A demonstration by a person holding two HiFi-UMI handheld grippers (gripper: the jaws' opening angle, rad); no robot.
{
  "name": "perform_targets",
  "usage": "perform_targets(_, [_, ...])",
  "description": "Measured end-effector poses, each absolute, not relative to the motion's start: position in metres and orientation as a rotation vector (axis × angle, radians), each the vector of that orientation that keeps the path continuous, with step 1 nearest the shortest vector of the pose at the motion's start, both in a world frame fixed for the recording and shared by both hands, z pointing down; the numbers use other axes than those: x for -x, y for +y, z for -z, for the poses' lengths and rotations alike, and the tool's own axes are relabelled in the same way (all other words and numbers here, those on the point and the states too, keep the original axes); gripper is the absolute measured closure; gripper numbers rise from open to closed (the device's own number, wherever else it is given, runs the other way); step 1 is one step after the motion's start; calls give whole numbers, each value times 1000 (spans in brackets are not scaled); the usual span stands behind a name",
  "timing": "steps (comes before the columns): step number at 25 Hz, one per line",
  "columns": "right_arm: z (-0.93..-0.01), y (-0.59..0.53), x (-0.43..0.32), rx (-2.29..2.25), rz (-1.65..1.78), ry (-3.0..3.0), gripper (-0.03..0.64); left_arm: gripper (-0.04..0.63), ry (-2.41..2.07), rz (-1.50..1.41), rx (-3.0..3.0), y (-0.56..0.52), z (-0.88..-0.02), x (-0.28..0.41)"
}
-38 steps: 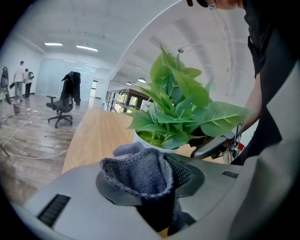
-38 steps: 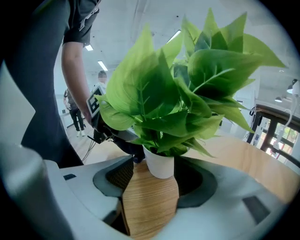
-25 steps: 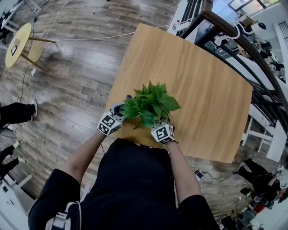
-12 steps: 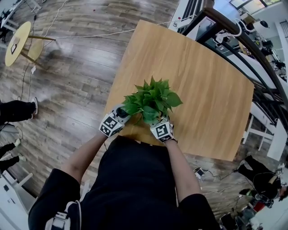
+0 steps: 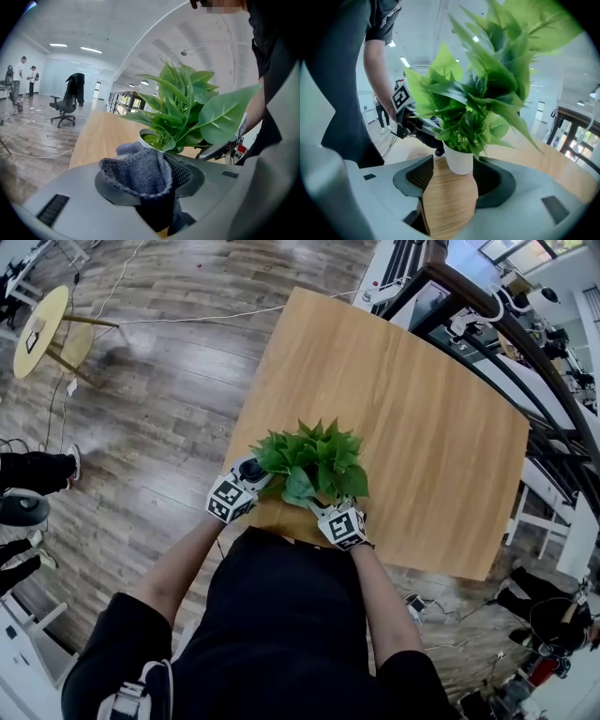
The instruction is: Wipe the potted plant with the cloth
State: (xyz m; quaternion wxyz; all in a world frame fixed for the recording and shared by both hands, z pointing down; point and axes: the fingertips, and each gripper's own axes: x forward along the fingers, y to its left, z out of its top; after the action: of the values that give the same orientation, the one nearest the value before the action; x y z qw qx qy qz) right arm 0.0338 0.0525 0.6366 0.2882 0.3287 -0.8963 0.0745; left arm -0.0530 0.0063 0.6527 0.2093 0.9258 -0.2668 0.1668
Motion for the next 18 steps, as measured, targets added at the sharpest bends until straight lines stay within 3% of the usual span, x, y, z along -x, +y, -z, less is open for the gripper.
perform_targets(18, [-625, 24, -26, -921, -108, -2368, 362, 422, -612, -526, -2619, 37, -647, 36])
